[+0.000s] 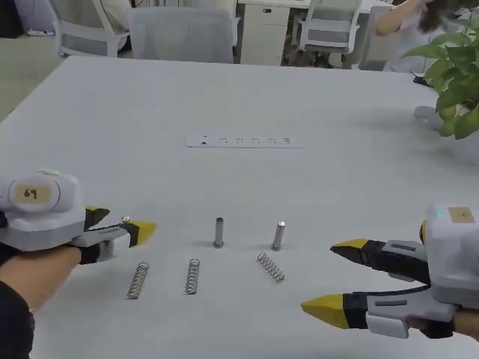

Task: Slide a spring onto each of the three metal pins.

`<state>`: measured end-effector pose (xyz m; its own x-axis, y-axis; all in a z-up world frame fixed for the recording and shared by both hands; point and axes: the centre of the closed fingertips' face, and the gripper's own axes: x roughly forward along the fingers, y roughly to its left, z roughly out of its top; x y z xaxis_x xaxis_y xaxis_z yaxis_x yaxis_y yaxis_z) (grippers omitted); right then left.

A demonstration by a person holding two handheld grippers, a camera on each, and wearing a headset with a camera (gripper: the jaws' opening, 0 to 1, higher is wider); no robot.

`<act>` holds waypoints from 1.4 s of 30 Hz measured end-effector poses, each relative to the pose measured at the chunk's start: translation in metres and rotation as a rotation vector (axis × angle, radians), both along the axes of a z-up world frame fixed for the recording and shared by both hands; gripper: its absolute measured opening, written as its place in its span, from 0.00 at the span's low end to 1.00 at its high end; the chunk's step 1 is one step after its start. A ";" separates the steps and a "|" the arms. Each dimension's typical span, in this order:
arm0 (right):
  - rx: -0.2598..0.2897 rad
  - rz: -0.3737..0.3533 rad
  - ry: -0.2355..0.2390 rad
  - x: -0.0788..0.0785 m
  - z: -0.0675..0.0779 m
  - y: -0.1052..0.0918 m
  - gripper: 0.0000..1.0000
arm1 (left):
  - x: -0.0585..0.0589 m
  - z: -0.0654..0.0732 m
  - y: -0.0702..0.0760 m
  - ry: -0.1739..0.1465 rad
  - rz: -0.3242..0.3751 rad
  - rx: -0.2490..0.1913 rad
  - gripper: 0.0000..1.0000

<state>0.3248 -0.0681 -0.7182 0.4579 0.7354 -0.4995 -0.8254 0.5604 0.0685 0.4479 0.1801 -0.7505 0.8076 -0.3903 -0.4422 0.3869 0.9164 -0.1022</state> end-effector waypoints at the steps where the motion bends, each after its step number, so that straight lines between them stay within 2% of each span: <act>1: 0.001 0.000 0.001 0.000 0.000 0.000 0.62 | 0.000 0.001 -0.001 -0.005 0.000 -0.013 0.57; 5: 0.001 0.000 -0.001 0.000 0.001 0.000 0.62 | -0.001 0.001 -0.002 -0.004 -0.002 -0.005 0.65; 9: 0.002 0.001 -0.001 0.000 0.001 0.001 0.62 | -0.003 0.001 -0.004 0.001 -0.006 -0.028 0.71; 11: 0.001 0.002 -0.002 0.000 0.001 0.001 0.62 | -0.004 0.001 -0.004 -0.004 -0.012 -0.023 0.74; 15: 0.001 0.004 -0.002 0.000 0.001 0.002 0.62 | -0.007 0.000 -0.004 0.002 -0.016 -0.020 0.76; 17: 0.001 0.004 -0.005 0.000 0.002 0.002 0.62 | -0.008 0.001 -0.005 0.006 -0.018 -0.033 0.78; 20: 0.001 0.001 -0.010 0.001 0.002 0.002 0.64 | -0.011 0.003 -0.006 0.012 -0.026 -0.049 0.79; 29: 0.003 -0.008 -0.018 0.003 0.003 0.000 0.67 | -0.022 0.002 -0.005 0.029 -0.047 -0.037 0.77; 35: 0.012 -0.018 -0.024 0.005 0.004 0.000 0.73 | -0.032 -0.005 -0.003 0.050 -0.057 -0.027 0.74; 42: 0.022 -0.040 -0.034 0.010 0.005 -0.001 0.83 | -0.047 -0.018 -0.002 0.097 -0.057 -0.029 0.72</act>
